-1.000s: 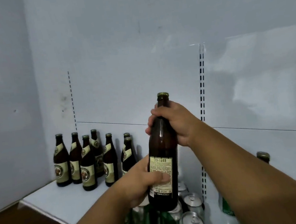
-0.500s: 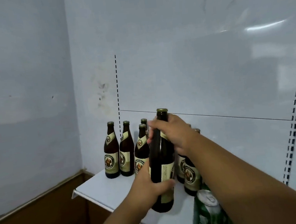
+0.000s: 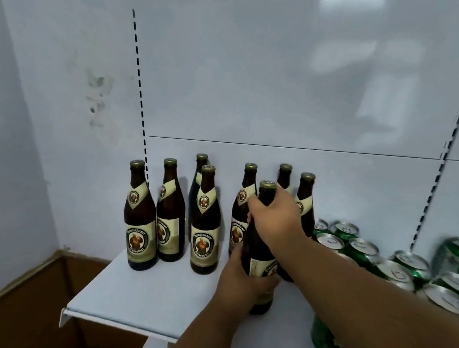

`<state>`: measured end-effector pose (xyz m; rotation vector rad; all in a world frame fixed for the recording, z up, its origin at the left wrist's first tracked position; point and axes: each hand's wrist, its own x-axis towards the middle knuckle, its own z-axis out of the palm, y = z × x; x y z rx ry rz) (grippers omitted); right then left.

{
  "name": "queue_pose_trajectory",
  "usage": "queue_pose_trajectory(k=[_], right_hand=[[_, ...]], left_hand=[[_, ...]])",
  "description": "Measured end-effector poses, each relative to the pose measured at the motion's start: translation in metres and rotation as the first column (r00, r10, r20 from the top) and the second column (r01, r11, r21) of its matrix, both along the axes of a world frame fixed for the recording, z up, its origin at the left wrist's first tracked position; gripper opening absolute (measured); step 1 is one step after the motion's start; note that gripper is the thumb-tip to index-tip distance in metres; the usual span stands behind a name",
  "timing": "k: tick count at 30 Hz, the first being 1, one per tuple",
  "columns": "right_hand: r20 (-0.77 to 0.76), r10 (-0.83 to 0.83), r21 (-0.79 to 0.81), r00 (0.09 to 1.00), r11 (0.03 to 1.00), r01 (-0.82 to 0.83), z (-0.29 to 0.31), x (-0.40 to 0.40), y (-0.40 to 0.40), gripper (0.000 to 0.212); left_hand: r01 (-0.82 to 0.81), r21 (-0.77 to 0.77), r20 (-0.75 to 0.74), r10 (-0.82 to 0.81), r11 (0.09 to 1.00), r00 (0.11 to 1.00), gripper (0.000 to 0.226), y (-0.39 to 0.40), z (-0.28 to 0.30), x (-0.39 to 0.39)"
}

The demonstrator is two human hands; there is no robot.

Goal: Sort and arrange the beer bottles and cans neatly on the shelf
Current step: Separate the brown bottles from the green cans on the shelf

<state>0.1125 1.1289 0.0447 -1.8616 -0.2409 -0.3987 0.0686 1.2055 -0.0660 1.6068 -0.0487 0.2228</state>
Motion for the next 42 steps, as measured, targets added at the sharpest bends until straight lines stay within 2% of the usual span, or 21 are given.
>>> queue_pose_trajectory(k=[3, 10, 14, 17, 19, 21, 24, 26, 27, 30, 32, 37, 42], right_hand=[[0.045, -0.046, -0.012, 0.998, 0.999, 0.047, -0.005, 0.007, 0.000, 0.013], [0.066, -0.088, -0.038, 0.994, 0.995, 0.091, -0.010, 0.020, 0.000, 0.018], [0.097, -0.119, -0.032, 0.988, 0.992, 0.123, -0.013, 0.020, 0.002, 0.016], [0.090, -0.133, -0.027, 0.987, 0.990, 0.136, -0.013, 0.021, 0.004, 0.017], [0.078, -0.123, -0.052, 0.989, 0.990, 0.128, -0.010, 0.020, 0.004, 0.022], [0.064, -0.092, -0.094, 0.994, 0.991, 0.098, -0.004, 0.017, 0.002, 0.037], [0.113, -0.084, -0.095, 0.990, 0.991, 0.095, 0.003, 0.001, -0.007, 0.057], [0.191, -0.124, -0.066, 0.974, 0.988, 0.139, 0.006, -0.016, -0.020, 0.055], [0.224, -0.136, -0.063, 0.965, 0.986, 0.154, 0.008, -0.025, -0.030, 0.050], [0.290, -0.155, -0.086, 0.944, 0.979, 0.187, 0.013, -0.050, -0.065, 0.036], [0.325, -0.178, -0.093, 0.929, 0.971, 0.219, 0.016, -0.063, -0.097, 0.029], [0.324, -0.278, -0.081, 0.904, 0.944, 0.319, 0.023, -0.089, -0.195, 0.025], [0.325, -0.379, -0.058, 0.866, 0.906, 0.418, 0.016, -0.103, -0.299, 0.021]], left_hand=[[0.031, 0.010, -0.009, -0.031, 0.999, 0.999, 0.082, 0.004, -0.005, 0.014], [0.199, 0.021, -0.077, -0.197, 0.980, 0.977, 0.065, 0.018, 0.001, 0.034], [0.229, 0.015, -0.074, -0.228, 0.973, 0.971, 0.069, 0.020, 0.004, 0.038], [0.128, 0.002, -0.044, -0.128, 0.992, 0.991, 0.065, 0.014, 0.001, 0.030], [0.025, 0.074, -0.002, -0.025, 0.997, 1.000, 0.064, 0.007, -0.004, 0.023], [-0.116, 0.165, 0.051, 0.109, 0.979, 0.993, 0.067, -0.001, -0.006, 0.013], [-0.379, 0.198, 0.165, 0.350, 0.904, 0.922, 0.054, -0.016, -0.001, -0.010], [-0.525, 0.232, 0.266, 0.466, 0.819, 0.844, 0.043, -0.027, 0.002, -0.023], [-0.554, 0.239, 0.317, 0.475, 0.797, 0.821, 0.040, -0.034, 0.006, -0.029], [-0.533, 0.281, 0.488, 0.359, 0.798, 0.796, 0.035, -0.055, 0.026, -0.039], [-0.504, 0.318, 0.549, 0.278, 0.803, 0.788, 0.027, -0.075, 0.044, -0.043], [-0.407, 0.377, 0.609, 0.108, 0.832, 0.785, 0.023, -0.146, 0.081, -0.046], [-0.306, 0.440, 0.599, -0.022, 0.844, 0.800, 0.027, -0.241, 0.097, -0.049]])
